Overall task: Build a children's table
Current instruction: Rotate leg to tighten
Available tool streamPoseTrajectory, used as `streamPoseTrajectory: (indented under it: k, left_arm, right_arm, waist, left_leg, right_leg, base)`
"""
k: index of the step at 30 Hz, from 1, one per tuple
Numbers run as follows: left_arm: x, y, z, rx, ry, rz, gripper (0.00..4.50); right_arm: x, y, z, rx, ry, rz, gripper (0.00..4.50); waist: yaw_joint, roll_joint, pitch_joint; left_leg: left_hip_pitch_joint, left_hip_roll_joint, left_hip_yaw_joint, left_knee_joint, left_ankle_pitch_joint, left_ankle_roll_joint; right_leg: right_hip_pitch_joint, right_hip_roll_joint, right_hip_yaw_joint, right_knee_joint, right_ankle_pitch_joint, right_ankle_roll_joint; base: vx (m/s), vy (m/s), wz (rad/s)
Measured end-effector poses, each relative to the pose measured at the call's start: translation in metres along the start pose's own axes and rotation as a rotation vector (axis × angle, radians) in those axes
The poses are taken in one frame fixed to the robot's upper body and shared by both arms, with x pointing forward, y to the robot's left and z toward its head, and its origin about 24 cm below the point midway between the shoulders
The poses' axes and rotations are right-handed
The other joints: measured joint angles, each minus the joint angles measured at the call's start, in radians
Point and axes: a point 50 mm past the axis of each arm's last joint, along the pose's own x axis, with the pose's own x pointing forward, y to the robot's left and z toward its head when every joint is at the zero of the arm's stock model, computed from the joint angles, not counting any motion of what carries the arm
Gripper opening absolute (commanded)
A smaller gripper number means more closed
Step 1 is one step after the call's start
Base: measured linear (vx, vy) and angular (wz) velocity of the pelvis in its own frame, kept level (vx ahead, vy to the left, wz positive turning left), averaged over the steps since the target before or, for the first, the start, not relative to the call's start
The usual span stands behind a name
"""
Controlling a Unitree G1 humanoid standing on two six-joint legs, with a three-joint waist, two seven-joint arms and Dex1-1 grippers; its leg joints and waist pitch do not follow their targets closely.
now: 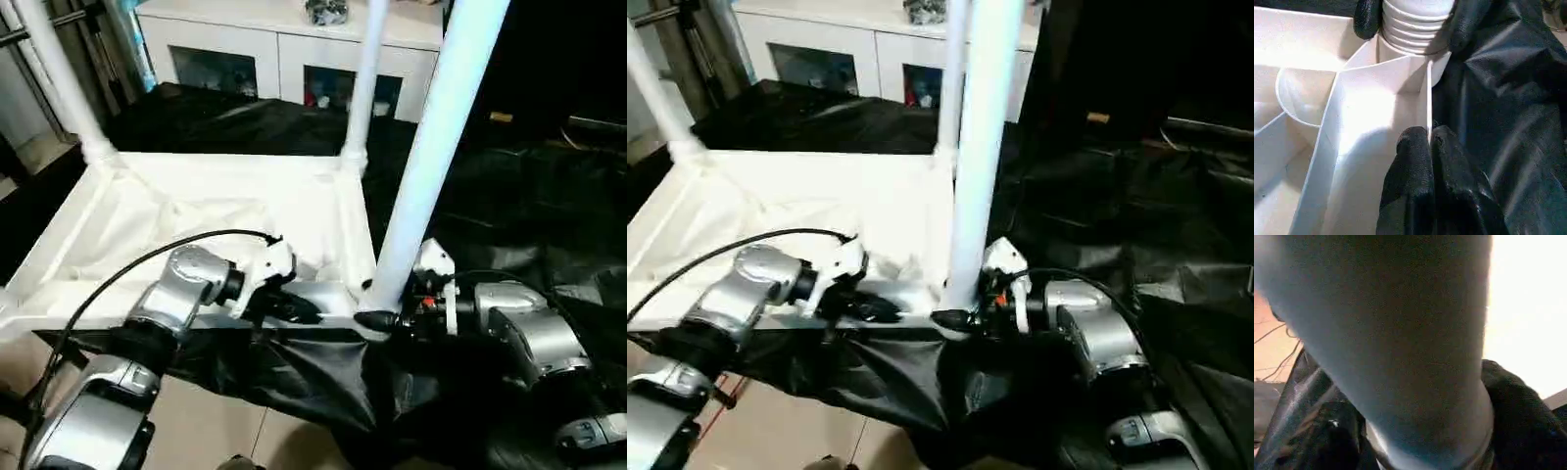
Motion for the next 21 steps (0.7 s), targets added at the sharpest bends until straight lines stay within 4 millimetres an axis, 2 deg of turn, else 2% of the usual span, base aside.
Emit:
streamPoseTrajectory:
  k: [2,6,11,15,20,21]
  left_arm:
    - [0.000,0.000,0.000,0.000,-0.001,0.000,0.00]
    - [0.005,0.002,0.000,-0.008,-0.011,0.037,0.00]
    - [0.011,0.013,0.003,-0.047,-0.023,0.195,0.00]
    - [0.028,0.025,0.011,-0.087,-0.033,0.343,0.00]
    - [0.043,0.029,0.018,-0.111,-0.042,0.431,0.00]
    - [0.045,0.029,0.019,-0.111,-0.042,0.437,0.00]
  right_arm:
    - [0.000,0.001,0.000,0.001,0.001,0.001,2.92]
    - [0.002,0.000,-0.003,0.012,-0.020,-0.050,2.84]
    - [0.015,-0.016,-0.001,0.055,-0.080,-0.312,2.81]
    - [0.031,-0.035,0.005,0.135,-0.125,-0.591,2.79]
    - [0.040,-0.044,0.008,0.171,-0.140,-0.778,2.78]
    - [0.040,-0.044,0.008,0.170,-0.147,-0.790,3.11]
  waist:
    - [0.000,0.000,0.000]
    - [0.006,0.000,0.000]
    - [-0.013,-0.002,-0.001]
    - [-0.036,-0.004,-0.002]
    - [-0.039,-0.004,-0.003]
    - [-0.039,-0.004,-0.003]
  left_leg:
    - [0.000,0.000,0.000,0.000,0.000,0.000]
    - [0.000,0.000,0.000,0.000,0.000,0.000]
    - [0.003,0.000,0.000,0.004,0.001,-0.001]
    - [0.003,0.000,0.000,0.007,0.001,-0.001]
    - [0.005,-0.001,-0.001,0.006,0.001,-0.001]
    - [0.005,-0.001,-0.001,0.006,0.001,-0.001]
  right_leg:
    - [0.000,0.000,0.000,0.000,0.000,0.000]
    - [0.000,0.000,0.000,0.000,0.000,0.000]
    - [0.002,0.000,0.001,0.001,-0.002,0.005]
    - [0.002,-0.001,0.001,0.000,-0.002,0.005]
    - [0.004,-0.001,0.001,0.000,-0.001,0.005]
    - [0.005,-0.001,0.001,0.000,-0.001,0.005]
  base:
    - [0.000,0.000,0.00]
    - [0.000,0.000,0.00]
    - [0.000,0.000,0.00]
    - [0.000,0.000,0.00]
    - [0.000,0.000,0.00]
    - [0.000,0.000,0.00]
